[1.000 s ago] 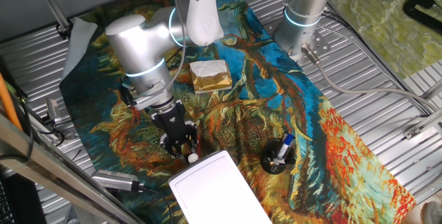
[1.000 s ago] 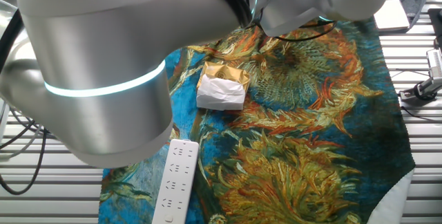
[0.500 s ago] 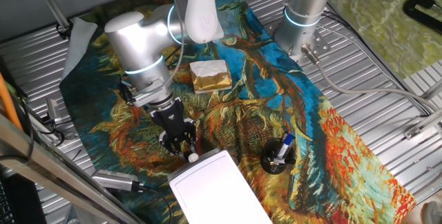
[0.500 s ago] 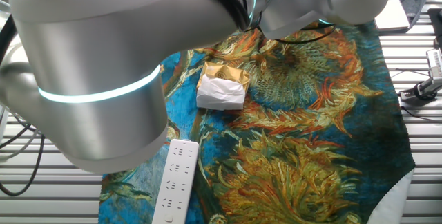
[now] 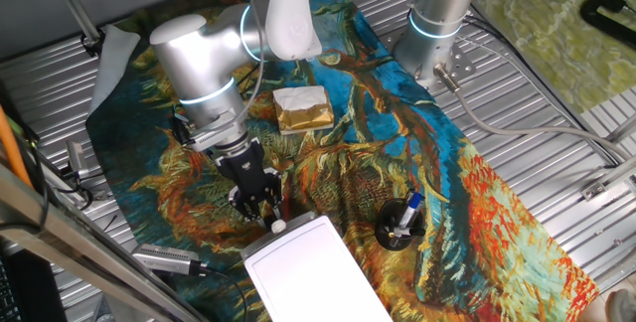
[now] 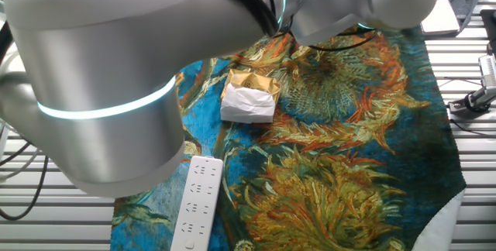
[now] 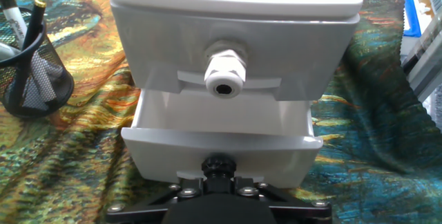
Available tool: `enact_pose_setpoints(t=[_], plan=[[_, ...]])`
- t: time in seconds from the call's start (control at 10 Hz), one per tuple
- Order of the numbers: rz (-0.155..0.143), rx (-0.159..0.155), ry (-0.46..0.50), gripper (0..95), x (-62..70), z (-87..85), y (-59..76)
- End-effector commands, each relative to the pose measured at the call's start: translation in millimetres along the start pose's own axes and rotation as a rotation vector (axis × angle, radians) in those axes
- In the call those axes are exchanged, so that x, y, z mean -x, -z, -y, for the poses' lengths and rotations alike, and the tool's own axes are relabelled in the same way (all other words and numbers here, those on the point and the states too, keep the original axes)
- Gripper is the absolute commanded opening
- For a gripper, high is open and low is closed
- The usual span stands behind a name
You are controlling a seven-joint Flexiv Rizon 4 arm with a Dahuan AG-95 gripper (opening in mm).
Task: Grasp the handle and open the drawer
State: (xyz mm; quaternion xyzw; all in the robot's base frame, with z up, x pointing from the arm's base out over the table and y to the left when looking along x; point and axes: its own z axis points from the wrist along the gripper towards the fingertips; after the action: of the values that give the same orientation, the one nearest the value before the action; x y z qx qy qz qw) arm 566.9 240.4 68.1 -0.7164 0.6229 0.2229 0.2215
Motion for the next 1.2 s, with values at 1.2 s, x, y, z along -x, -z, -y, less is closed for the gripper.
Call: enact_pose_setpoints(t=[1.2], plan=[[0.000, 0.005, 0.006, 0.0, -5.0, -2.2, 5.1]])
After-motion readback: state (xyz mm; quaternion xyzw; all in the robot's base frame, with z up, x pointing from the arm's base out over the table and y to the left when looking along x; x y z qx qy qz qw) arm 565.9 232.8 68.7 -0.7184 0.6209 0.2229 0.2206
